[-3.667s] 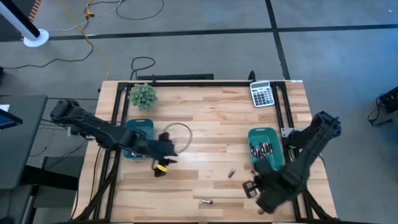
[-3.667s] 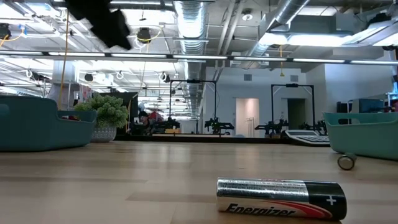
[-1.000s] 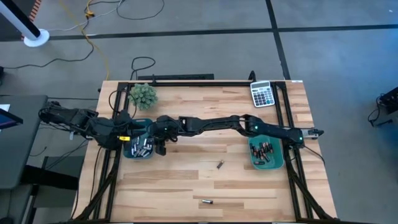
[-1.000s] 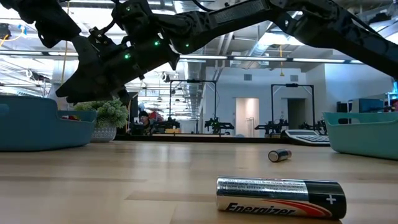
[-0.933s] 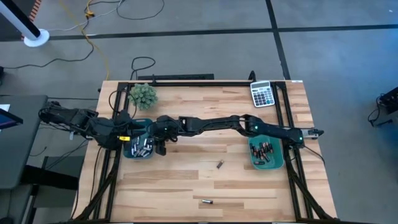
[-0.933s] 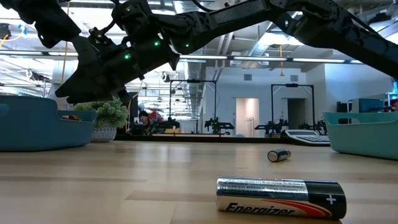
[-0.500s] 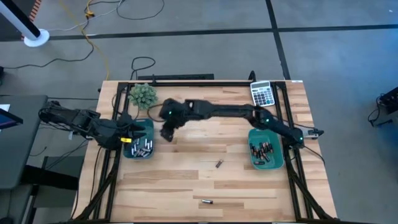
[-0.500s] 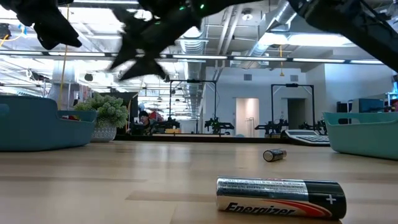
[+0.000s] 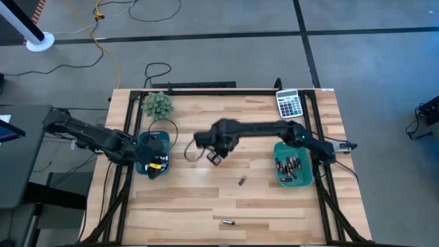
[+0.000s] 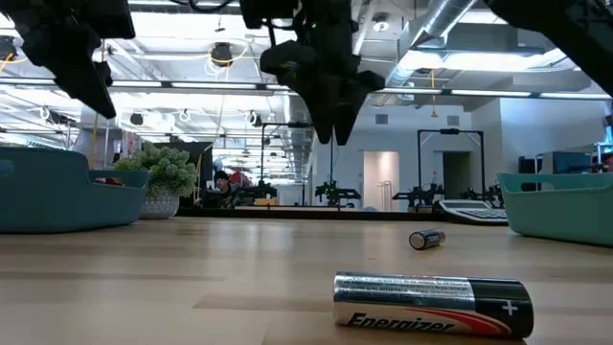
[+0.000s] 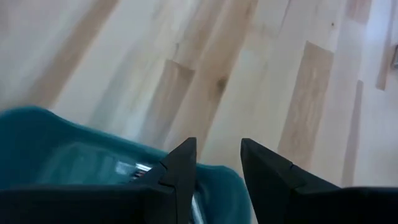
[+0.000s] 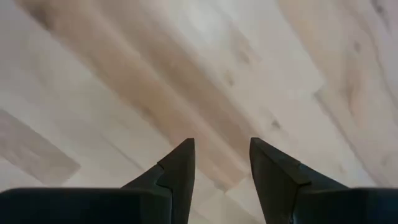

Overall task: Sort batteries
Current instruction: Put the silver battery into the blue bin

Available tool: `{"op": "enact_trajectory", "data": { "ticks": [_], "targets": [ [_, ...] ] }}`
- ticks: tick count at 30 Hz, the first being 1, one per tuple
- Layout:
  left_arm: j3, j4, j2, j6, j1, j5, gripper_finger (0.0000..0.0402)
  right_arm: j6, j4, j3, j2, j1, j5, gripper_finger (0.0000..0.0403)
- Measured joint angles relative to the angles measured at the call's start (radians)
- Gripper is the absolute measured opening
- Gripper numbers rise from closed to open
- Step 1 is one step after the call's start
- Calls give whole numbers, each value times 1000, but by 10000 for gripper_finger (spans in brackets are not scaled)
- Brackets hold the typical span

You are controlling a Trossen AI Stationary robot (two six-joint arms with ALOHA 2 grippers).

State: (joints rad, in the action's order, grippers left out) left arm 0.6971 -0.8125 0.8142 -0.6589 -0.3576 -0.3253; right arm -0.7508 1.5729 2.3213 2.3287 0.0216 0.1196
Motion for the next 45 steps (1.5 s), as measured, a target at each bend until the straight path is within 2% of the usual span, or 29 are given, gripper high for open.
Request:
{"op": "enact_trajectory", "data": {
  "ticks": [10,29,35,39,45],
  "targets": [
    [0,111,57,28,-27,33,123,-145,0,-73,-1,181,16,166],
    [0,203,57,62,-27,28,123,-297,-4,-114,-12,344,17,166],
    [0,212,57,29,-38,28,123,-432,-55,-283,-109,407,18,166],
    [0,307,79,37,-49,22,123,-530,-179,-465,-213,452,17,166],
    [30,453,212,89,-71,17,123,-615,-378,-718,-359,507,17,166]
  ]
}}
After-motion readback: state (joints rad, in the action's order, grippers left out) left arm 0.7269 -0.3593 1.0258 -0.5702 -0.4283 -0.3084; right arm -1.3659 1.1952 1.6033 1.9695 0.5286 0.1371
